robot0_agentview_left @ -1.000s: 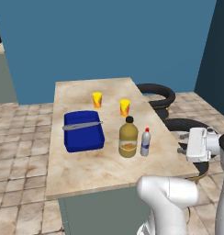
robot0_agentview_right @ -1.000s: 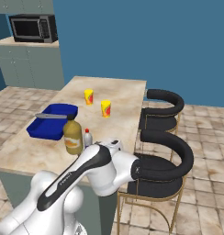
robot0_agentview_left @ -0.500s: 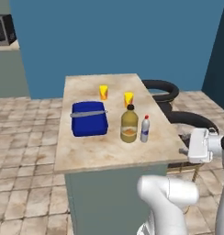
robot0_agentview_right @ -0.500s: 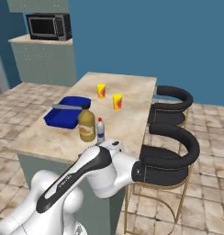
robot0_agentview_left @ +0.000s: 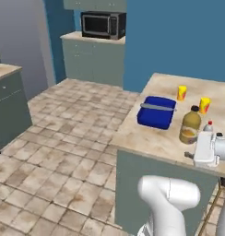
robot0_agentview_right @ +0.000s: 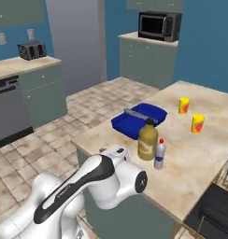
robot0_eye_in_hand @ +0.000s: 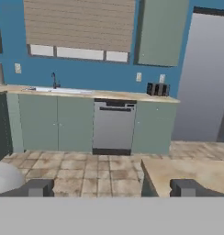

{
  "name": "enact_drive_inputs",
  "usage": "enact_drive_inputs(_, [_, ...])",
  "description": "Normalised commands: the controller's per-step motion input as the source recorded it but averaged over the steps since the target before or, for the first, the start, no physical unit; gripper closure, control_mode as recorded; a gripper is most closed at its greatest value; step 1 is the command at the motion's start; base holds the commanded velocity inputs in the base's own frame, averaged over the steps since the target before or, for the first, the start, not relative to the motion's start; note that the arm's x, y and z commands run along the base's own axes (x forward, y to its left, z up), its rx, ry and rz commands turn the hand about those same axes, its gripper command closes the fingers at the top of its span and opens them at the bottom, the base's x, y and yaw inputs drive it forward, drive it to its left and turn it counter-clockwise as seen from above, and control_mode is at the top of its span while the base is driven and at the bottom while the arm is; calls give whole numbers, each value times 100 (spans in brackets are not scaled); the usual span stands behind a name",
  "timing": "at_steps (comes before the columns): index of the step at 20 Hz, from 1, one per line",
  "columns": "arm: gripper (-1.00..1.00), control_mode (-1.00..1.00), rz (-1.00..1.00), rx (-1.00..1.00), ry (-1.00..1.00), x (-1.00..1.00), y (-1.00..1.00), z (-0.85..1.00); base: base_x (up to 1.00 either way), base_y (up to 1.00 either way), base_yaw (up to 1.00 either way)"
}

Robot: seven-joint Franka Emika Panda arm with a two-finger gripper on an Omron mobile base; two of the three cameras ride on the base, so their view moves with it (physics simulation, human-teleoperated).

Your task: Place the drinks on the dining counter in a tight cluster.

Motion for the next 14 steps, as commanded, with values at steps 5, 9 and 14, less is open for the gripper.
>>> enact_drive_inputs(5, [-100,100,0,0,0,0,0,0,-11,19,94])
enact_drive_inputs(9, [-100,100,0,0,0,0,0,0,-8,16,91])
enact_drive_inputs(14, [-100,100,0,0,0,0,0,0,-1,10,86])
